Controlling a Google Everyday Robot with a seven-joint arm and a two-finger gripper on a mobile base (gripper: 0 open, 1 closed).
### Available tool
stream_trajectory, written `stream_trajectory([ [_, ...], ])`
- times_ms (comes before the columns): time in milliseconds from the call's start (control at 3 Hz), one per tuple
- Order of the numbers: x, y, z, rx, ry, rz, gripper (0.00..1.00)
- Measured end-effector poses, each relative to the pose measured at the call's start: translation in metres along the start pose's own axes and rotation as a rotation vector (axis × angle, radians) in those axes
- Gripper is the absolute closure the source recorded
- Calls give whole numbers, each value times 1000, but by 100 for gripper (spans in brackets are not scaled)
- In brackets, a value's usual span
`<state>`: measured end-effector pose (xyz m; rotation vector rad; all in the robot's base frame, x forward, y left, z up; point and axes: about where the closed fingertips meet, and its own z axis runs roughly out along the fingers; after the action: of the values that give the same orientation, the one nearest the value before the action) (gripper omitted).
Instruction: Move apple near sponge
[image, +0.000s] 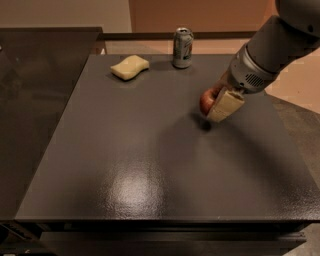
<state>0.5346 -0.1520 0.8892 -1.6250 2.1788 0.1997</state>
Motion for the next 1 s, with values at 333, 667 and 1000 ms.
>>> stream_trajectory([
  [333,-15,-31,13,6,-7,-4,100],
  [667,-35,-57,29,0,-22,-22,100],
  [1000,-53,-82,46,-11,-37,-35,100],
])
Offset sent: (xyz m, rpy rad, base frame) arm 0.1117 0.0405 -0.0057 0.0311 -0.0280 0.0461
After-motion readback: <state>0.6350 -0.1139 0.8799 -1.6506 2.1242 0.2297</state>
